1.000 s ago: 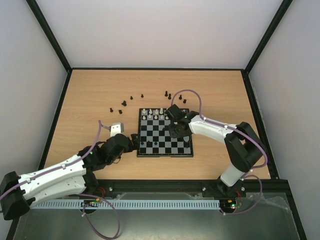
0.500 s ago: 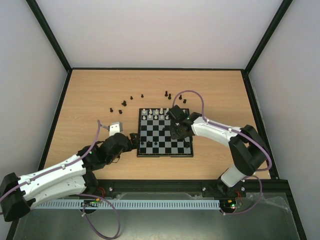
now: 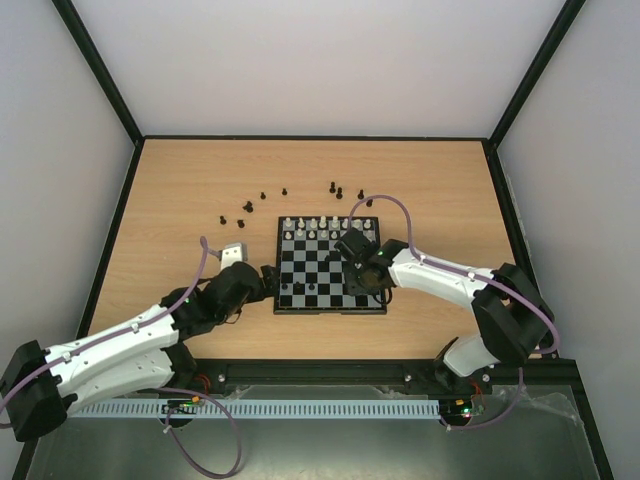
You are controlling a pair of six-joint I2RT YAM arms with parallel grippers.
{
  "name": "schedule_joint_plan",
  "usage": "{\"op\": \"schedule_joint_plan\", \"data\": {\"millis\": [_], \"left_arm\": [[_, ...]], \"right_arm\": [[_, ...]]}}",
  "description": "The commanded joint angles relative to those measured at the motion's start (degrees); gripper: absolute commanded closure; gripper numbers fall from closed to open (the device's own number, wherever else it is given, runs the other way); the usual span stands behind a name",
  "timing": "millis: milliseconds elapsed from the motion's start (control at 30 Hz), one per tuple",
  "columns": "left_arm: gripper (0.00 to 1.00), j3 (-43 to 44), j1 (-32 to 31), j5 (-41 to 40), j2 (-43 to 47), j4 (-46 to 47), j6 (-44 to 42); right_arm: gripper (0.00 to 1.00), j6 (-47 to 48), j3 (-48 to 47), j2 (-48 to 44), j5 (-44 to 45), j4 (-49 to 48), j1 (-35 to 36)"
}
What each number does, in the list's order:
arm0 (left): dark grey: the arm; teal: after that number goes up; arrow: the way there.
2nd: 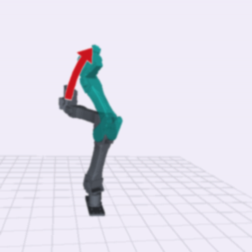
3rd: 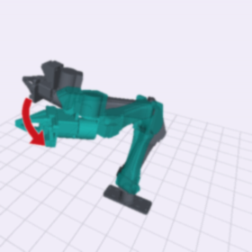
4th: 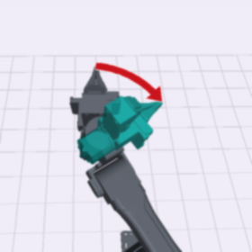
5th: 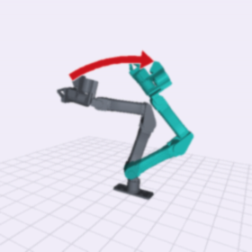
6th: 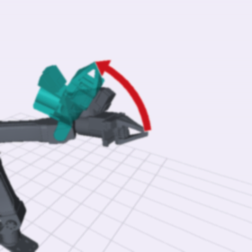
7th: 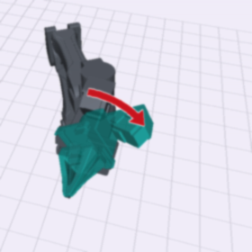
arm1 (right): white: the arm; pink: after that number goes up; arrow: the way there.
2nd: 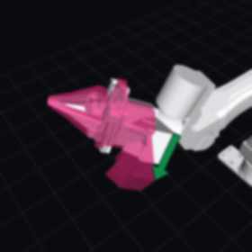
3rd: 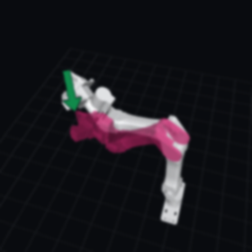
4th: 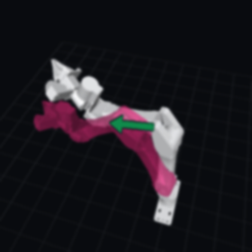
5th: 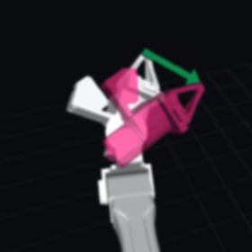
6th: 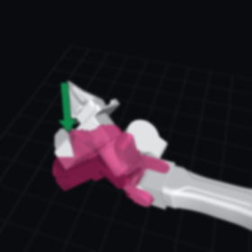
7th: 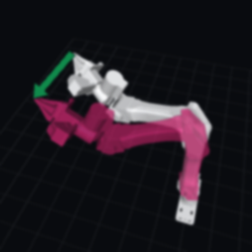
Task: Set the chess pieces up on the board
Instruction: Place the chess piece on the chessboard.
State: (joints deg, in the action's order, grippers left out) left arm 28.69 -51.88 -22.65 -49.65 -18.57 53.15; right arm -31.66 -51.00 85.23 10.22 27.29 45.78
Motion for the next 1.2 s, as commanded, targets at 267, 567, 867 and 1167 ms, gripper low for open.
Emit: {"op": "schedule_joint_plan", "data": {"millis": [267,567,867,1167], "left_arm": [[0.01,0.6,0.7,1.3,-0.8,1.0,-1.3],[0.0,0.0,1.0,1.8,-0.4,1.3,-1.5],[0.01,0.1,1.9,3.2,-0.3,1.6,-2.5],[0.01,1.7,3.2,5.0,-1.0,1.3,-4.8]], "right_arm": [[0.94,-1.6,2.3,0.6,0.7,2.4,0.3],[0.82,-2.4,2.6,0.8,0.2,2.8,0.5],[0.62,-4.4,2.6,-5.5,3.7,3.6,0.4],[0.68,-12.4,6.3,-10.1,8.5,7.1,0.3]]}}
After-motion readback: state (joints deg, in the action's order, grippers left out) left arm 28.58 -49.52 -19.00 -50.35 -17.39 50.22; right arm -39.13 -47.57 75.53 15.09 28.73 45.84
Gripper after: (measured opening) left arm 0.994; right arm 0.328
